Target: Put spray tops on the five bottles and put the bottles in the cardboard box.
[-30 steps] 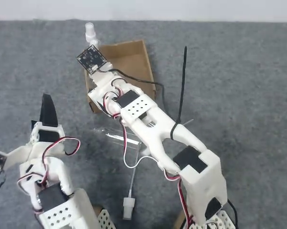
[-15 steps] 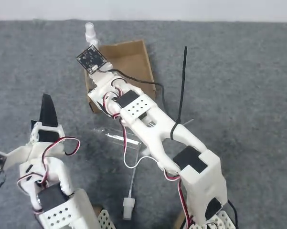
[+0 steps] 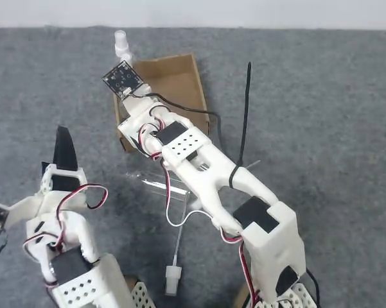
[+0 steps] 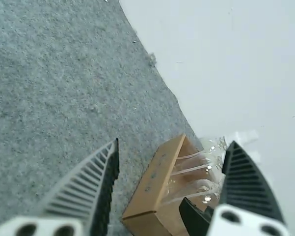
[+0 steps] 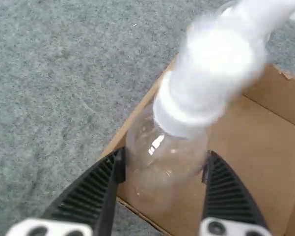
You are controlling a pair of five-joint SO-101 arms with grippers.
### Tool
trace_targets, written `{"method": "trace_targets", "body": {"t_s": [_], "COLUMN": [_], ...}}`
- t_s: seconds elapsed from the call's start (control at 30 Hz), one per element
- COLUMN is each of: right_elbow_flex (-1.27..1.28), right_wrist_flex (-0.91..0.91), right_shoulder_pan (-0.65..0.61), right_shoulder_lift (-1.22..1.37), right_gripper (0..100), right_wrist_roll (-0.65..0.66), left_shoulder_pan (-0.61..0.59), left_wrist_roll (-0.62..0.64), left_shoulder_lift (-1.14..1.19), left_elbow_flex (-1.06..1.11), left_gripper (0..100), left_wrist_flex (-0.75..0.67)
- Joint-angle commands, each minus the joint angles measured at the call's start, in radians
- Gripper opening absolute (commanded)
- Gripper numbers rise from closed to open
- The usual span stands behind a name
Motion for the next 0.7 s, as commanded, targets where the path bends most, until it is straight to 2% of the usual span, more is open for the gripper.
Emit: {"method": "trace_targets", "body": {"t_s": [0.0, 0.23, 0.67], "right_elbow_flex": [-0.071, -0.069, -0.074], "right_wrist_flex": [0.004, 0.005, 0.054], "right_shoulder_pan": [-0.002, -0.002, -0.013], "right_shoulder_lift": [-0.015, -0.008, -0.021], "right_gripper": [19.5, 24.0, 24.1], "right_wrist_roll": [-0.011, -0.011, -0.011], "left_shoulder_pan": [0.000, 0.000, 0.000], "left_wrist_roll": [0.009, 0.009, 0.009], "left_shoulder_lift": [-0.014, -0.014, -0.014], "left_elbow_flex": [-0.012, -0.012, -0.012], "left_gripper": [32, 32, 32], "left_wrist_flex": [-0.034, -0.034, -0.034]}}
